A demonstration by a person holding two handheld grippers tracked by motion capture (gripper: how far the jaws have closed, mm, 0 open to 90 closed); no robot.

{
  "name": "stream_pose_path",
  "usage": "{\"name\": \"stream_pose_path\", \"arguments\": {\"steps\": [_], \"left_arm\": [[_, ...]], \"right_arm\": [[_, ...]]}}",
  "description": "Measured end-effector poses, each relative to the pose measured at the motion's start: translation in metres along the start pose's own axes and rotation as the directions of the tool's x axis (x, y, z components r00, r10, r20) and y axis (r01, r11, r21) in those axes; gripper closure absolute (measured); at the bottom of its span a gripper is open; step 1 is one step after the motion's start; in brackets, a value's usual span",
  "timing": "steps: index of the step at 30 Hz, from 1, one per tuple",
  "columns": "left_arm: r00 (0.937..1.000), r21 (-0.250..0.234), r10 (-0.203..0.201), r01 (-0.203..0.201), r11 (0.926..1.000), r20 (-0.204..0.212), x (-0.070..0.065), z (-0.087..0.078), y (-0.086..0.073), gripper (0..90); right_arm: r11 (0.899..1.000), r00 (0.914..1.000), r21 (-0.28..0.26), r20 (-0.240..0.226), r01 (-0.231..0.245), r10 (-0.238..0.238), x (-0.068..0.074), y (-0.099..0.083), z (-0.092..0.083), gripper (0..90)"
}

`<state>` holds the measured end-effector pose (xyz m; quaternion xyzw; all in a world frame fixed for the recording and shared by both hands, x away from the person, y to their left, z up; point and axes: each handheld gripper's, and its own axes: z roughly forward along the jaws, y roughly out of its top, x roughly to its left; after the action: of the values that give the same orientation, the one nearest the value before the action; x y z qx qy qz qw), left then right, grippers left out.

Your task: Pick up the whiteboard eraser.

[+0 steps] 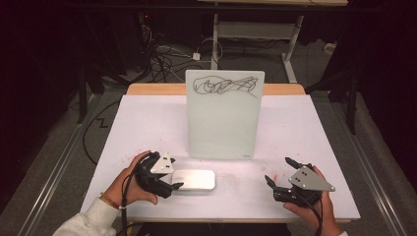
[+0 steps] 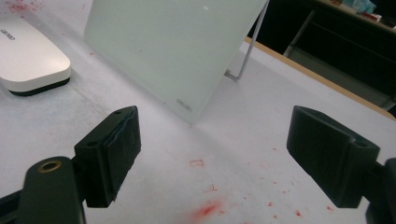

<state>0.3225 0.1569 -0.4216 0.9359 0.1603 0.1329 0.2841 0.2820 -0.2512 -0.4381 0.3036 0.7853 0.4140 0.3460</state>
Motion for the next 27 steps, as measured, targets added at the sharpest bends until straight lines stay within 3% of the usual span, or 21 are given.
{"name": "stream_pose_path", "arguments": {"steps": [5, 10, 13, 22, 27], "left_arm": [[0.9961, 0.056, 0.052, -0.056, 0.9968, 0.072, 0.000, 0.025, 0.018, 20.0], [0.9914, 0.089, 0.072, -0.082, 0.9926, 0.109, 0.002, 0.043, 0.028, 20.0], [0.9829, 0.110, 0.094, -0.112, 0.9875, 0.159, 0.002, 0.058, 0.037, 19.6], [0.9686, 0.133, 0.127, -0.157, 0.9786, 0.214, 0.003, 0.074, 0.042, 22.8], [0.9726, 0.123, 0.113, -0.140, 0.9825, 0.203, 0.008, 0.069, 0.040, 26.7]], "right_arm": [[1.000, 0.9999, -0.003, -0.015, 0.002, -0.002, 0.000, 0.002, 0.004, 18.1], [1.000, 0.9993, 0.009, -0.034, 0.015, -0.015, 0.003, 0.003, 0.009, 18.4], [1.000, 0.9987, 0.009, -0.044, 0.025, -0.025, 0.004, 0.003, 0.010, 18.5], [0.999, 0.9968, 0.023, -0.069, 0.042, -0.040, 0.005, 0.002, 0.012, 19.8], [0.999, 0.9965, 0.019, -0.077, 0.032, -0.031, 0.005, 0.002, 0.012, 20.0]]}}
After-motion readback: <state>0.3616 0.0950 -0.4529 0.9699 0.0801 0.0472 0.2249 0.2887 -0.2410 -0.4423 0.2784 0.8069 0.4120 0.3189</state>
